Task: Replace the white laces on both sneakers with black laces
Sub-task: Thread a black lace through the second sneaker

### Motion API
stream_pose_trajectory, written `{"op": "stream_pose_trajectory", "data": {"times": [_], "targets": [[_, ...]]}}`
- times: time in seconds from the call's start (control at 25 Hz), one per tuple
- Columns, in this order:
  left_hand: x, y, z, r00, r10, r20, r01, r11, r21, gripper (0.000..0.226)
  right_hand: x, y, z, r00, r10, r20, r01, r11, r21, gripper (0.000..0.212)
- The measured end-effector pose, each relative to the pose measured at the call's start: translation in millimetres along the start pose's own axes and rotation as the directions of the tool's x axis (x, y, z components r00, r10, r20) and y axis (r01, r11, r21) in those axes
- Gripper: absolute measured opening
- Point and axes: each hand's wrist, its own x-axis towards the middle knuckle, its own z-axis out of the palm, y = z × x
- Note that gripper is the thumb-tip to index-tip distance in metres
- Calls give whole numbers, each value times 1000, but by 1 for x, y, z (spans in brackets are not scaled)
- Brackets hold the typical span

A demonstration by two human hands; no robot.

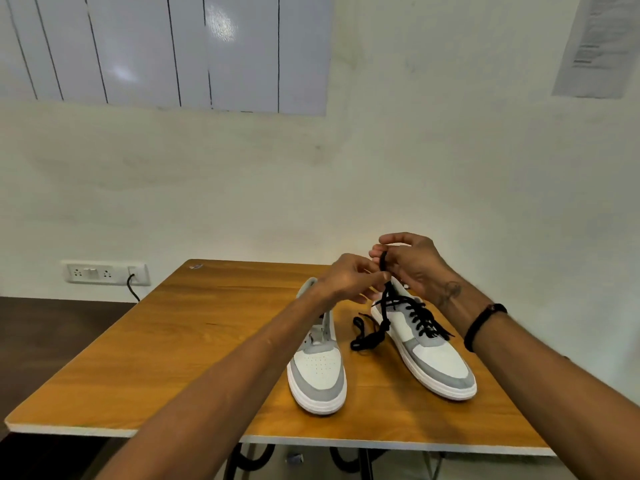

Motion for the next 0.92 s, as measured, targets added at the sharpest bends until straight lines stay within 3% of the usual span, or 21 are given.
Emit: {"op": "stream_pose_trajectory", "data": {"times": [0.08,0.2,0.32,0.4,0.52,0.72,0.8,0.92], "targets": [[-6,-1,-9,997,22,-72,-14,993,118,26,-6,5,-4,995,-101,6,101,990,-94,28],[-20,-8,-18,983,21,-183,5,990,144,17,-16,18,-19,965,-256,49,246,831,-499,22],[-28,-25,-22,965,44,-260,-9,991,133,9,-28,42,-30,968,-226,108,237,690,-684,19],[-28,-36,-23,957,79,-278,-36,987,157,12,-40,57,-27,964,-232,131,250,615,-748,29],[-29,-52,-16,981,85,-175,-65,991,115,20,-49,77,-12,943,-264,202,324,597,-734,48],[-36,-79,-9,999,35,-29,-37,998,-57,41,-57,102,20,936,-281,212,351,723,-594,17],[-41,-85,-8,995,12,-96,-12,1000,-7,42,-58,117,25,936,-287,204,352,730,-585,14],[-53,-102,-5,921,65,-383,31,970,241,31,-57,141,30,947,-302,107,308,770,-559,12]]}}
